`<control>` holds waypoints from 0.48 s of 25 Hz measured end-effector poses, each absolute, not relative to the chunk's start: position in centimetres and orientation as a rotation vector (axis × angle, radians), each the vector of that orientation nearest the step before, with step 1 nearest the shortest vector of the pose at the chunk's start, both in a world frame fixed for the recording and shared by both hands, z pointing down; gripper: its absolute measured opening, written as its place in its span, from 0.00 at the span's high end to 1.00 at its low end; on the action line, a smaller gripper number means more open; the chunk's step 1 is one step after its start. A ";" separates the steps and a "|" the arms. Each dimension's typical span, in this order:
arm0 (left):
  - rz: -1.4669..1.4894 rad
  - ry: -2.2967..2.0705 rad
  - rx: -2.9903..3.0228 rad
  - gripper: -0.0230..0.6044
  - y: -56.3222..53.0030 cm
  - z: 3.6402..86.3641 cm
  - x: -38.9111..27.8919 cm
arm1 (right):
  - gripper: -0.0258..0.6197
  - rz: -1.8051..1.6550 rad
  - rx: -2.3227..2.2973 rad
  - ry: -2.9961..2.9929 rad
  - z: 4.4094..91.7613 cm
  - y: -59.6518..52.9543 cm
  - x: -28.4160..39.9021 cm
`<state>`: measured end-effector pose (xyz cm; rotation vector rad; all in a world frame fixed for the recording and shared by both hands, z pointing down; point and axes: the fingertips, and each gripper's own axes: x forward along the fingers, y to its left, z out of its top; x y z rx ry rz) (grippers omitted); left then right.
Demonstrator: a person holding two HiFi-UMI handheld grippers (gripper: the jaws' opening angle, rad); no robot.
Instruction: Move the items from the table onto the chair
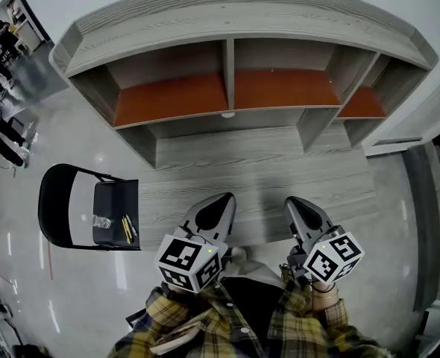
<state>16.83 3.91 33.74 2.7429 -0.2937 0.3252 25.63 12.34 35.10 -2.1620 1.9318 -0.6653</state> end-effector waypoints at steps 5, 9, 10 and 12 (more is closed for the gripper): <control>0.322 -0.296 2.738 0.96 3.4 33.9 16.5 | 0.93 -0.652 -2.188 1.943 35.0 11.9 25.3; 0.316 -0.296 2.742 0.96 3.1 33.8 16.3 | 0.93 -0.652 -2.188 1.949 34.9 11.6 25.0; 0.314 -0.296 2.741 0.96 3.1 33.8 16.3 | 0.93 -0.653 -2.189 1.950 34.9 11.5 24.9; 0.314 -0.297 2.740 0.96 3.0 33.8 16.1 | 0.93 -0.660 -2.186 1.956 35.0 11.3 24.6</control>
